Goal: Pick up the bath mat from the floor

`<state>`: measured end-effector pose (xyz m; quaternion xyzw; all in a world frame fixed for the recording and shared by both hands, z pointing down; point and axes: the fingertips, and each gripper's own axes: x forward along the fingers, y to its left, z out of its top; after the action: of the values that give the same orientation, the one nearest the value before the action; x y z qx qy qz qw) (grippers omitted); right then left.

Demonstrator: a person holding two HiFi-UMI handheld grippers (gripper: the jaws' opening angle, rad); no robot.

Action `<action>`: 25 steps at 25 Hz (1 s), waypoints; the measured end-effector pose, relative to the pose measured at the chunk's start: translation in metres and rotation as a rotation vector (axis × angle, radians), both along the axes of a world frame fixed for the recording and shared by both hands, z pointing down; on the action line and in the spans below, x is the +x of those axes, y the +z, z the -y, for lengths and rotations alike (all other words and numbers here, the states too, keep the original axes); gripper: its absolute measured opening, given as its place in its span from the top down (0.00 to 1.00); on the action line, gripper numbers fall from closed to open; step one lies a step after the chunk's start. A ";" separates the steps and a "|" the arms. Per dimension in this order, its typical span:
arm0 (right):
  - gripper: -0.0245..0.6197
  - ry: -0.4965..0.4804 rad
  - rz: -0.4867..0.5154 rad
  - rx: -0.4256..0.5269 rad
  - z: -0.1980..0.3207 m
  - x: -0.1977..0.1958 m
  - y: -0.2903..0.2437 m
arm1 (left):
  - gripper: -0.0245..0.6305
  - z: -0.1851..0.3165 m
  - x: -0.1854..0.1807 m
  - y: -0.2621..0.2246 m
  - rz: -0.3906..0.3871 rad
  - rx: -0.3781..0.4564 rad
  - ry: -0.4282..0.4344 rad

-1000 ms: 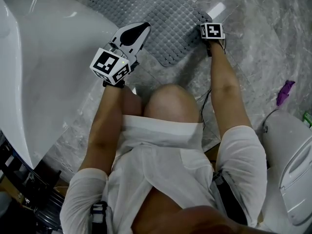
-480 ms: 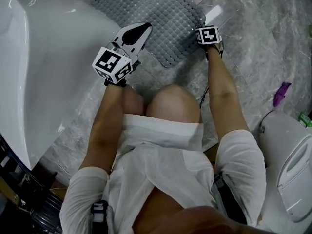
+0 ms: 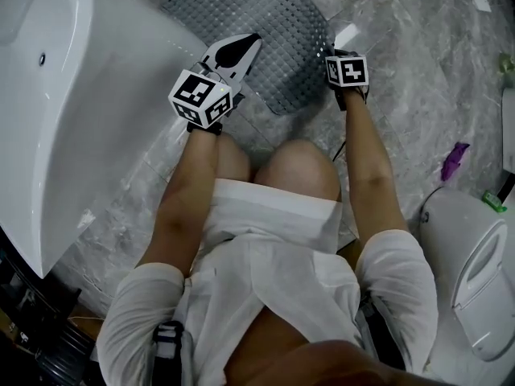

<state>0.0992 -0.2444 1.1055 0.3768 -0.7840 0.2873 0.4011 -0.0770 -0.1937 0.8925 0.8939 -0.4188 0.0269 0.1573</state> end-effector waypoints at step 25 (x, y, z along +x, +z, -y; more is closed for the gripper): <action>0.89 -0.005 0.576 0.109 -0.001 -0.093 -0.246 | 0.93 0.014 -0.023 -0.119 0.049 0.038 -0.111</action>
<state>0.0061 -0.2430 0.8591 0.2990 -0.8808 0.3387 0.1418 -0.0998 -0.2075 0.7740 0.8712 -0.4720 0.0321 0.1314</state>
